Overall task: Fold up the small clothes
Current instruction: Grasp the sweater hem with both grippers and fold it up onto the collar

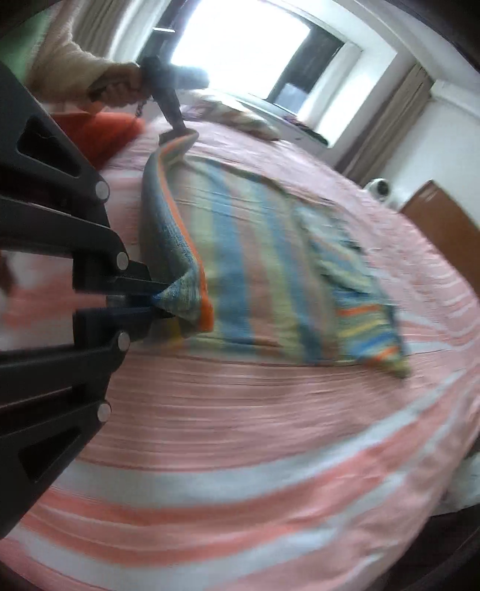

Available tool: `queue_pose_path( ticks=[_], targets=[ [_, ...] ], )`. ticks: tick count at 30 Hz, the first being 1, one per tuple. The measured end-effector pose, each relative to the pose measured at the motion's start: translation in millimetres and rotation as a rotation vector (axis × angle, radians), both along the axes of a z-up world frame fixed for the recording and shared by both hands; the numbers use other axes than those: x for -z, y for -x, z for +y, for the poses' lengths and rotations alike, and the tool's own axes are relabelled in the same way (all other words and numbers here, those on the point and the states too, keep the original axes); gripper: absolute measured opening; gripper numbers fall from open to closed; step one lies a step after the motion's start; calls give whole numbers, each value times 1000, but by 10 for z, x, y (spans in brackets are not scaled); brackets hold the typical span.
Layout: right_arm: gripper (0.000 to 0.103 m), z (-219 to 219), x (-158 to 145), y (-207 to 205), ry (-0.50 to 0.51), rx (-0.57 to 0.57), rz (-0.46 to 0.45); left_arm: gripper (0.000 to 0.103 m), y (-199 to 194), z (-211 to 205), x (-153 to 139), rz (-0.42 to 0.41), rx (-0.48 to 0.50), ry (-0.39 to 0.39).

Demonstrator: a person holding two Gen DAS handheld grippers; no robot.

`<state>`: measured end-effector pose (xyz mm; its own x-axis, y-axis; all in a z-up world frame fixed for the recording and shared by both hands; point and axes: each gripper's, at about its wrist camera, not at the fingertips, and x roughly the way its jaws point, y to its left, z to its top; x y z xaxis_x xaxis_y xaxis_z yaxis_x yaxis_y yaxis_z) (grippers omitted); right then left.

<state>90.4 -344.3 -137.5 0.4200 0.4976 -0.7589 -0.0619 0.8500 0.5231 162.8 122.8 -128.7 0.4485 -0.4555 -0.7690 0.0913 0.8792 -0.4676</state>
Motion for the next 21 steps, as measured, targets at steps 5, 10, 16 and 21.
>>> queue_pose_path(
  ticks=[5,10,16,21],
  targets=[
    [5,-162,39,-1054,-17,85,-85,3,-1110,-204,47,-14,-55,-9],
    [5,-294,228,-2123,-16,117,-87,4,-1807,-412,196,-11,-107,-45],
    [23,-579,595,-2694,-51,239,-89,65,-2226,-464,334,-38,-235,-126],
    [28,-794,255,-2442,-95,260,-161,65,-1656,-61,153,-104,-231,12]
  ],
)
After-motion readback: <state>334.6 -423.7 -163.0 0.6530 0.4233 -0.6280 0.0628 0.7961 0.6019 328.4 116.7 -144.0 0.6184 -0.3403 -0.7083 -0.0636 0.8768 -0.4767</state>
